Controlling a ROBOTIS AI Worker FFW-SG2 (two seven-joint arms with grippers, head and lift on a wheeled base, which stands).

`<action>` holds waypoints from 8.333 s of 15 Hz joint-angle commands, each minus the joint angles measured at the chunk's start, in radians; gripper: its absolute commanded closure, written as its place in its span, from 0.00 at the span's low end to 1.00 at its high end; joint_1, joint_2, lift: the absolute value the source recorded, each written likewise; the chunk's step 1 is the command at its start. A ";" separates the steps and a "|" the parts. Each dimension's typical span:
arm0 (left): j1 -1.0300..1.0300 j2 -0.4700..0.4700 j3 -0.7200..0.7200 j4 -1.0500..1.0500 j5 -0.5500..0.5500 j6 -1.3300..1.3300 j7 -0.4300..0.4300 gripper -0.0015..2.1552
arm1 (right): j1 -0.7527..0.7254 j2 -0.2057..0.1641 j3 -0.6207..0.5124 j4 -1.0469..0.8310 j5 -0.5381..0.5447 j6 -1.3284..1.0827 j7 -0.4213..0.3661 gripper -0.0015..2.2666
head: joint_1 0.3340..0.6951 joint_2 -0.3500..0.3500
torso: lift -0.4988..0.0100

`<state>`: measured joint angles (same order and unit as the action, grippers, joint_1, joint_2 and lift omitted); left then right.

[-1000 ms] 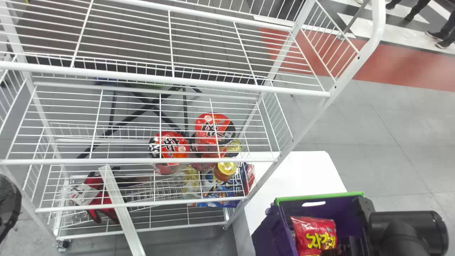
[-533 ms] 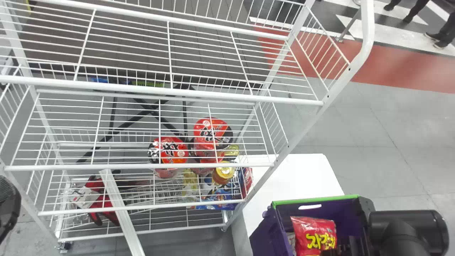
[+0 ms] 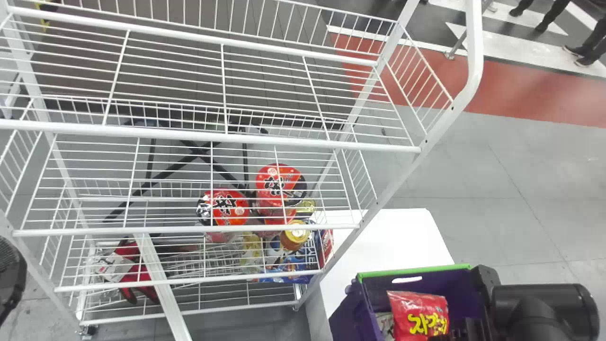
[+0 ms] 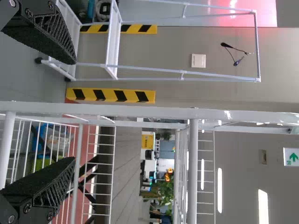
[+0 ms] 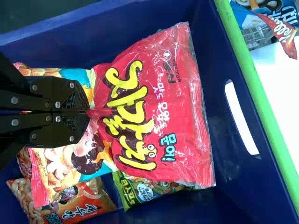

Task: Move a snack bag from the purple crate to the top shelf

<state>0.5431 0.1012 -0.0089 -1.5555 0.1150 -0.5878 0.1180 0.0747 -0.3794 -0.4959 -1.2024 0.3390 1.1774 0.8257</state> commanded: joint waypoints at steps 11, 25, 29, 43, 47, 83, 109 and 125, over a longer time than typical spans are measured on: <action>0.003 -0.002 0.000 0.000 0.000 -0.005 0.000 0.04 | 0.008 0.004 -0.003 0.000 0.000 -0.018 0.004 0.91 | 1.00 0.00 | 0.71; 0.006 -0.002 0.001 0.000 0.000 -0.008 0.002 0.04 | 0.010 0.008 0.005 -0.002 0.000 -0.034 0.015 0.91 | 1.00 0.00 | 0.82; 0.008 -0.003 0.000 0.000 -0.001 -0.008 0.000 0.04 | 0.010 0.008 0.005 -0.002 0.000 -0.043 0.016 0.91 | 1.00 0.00 | 0.85; 0.018 -0.002 -0.002 -0.006 -0.001 -0.014 -0.001 0.04 | 0.026 0.010 -0.006 -0.005 0.000 -0.049 0.018 0.91 | 1.00 0.00 | 0.96; 0.017 -0.002 -0.005 -0.005 -0.005 -0.011 -0.003 0.04 | 0.026 0.010 -0.013 -0.012 0.000 -0.040 0.039 0.91 | 1.00 0.00 | 0.99; 0.043 0.002 -0.010 -0.008 -0.008 -0.051 0.003 0.04 | 0.023 0.380 0.362 -1.227 -0.434 0.395 -0.109 0.91 | 1.00 0.75 | 0.98; 0.061 0.028 0.038 0.000 0.048 -0.119 0.002 0.04 | -0.317 0.380 0.686 -0.463 -0.713 -0.359 -0.588 0.91 | 1.00 1.00 | 0.98; 0.029 0.037 0.047 0.058 0.064 -0.149 0.006 0.04 | -0.420 0.380 0.784 -0.078 -0.701 -0.727 -0.589 0.84 | 1.00 1.00 | 0.98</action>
<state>0.5750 0.1368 0.0381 -1.5014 0.1784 -0.7336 0.1243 -0.3449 0.0000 0.2879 -1.2876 -0.3613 0.4538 0.2372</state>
